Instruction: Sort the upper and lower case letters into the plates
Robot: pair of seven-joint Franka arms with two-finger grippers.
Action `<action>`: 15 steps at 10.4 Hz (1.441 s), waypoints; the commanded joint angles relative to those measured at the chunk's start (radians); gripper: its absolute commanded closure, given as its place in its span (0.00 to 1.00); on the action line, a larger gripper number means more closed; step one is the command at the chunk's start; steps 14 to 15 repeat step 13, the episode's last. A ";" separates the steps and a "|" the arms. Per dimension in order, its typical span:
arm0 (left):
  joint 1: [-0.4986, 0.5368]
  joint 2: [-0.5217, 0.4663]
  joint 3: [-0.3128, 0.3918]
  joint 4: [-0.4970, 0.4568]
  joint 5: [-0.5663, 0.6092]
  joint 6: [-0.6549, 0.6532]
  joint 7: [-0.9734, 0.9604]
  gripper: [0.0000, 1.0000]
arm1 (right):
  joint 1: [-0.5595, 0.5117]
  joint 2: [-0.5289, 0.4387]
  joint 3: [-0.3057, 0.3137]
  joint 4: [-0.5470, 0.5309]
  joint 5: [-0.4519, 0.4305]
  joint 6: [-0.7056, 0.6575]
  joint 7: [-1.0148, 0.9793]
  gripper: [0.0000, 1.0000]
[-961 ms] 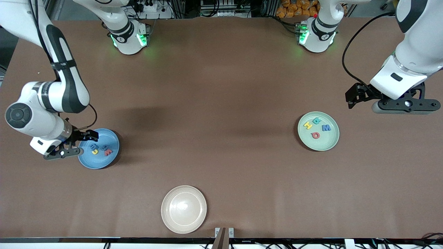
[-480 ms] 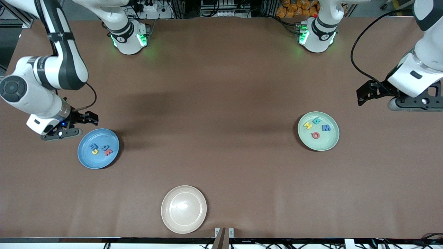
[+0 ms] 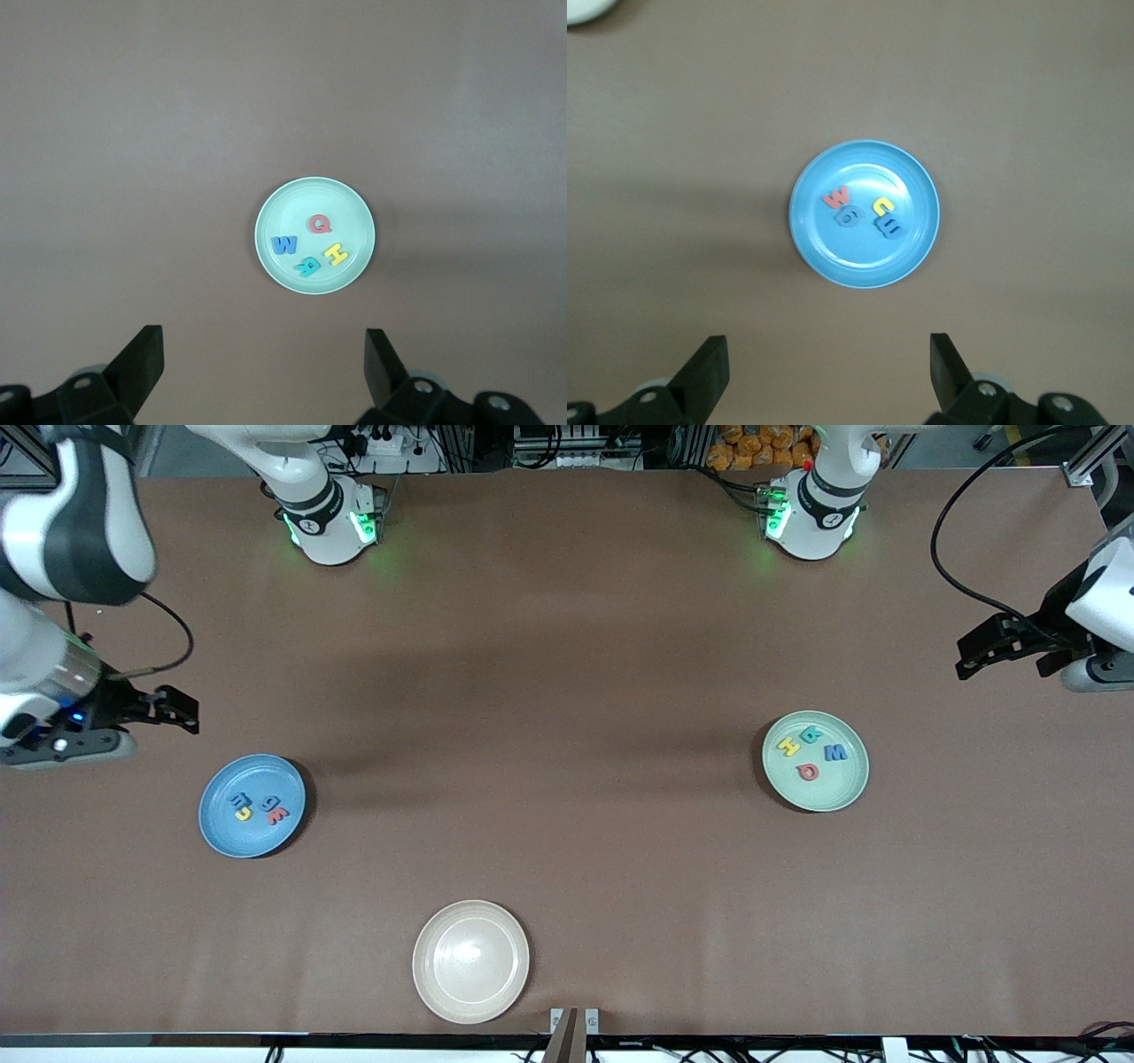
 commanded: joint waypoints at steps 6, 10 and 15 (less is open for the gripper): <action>0.008 -0.009 -0.012 0.016 -0.044 -0.058 0.022 0.00 | 0.025 -0.025 -0.002 0.302 0.023 -0.339 0.111 0.00; 0.020 -0.007 -0.010 0.016 -0.039 -0.058 0.026 0.00 | 0.022 -0.029 -0.004 0.300 0.023 -0.352 0.111 0.00; 0.014 -0.007 -0.010 0.016 -0.036 -0.056 0.028 0.00 | 0.022 -0.029 -0.005 0.299 0.023 -0.350 0.111 0.00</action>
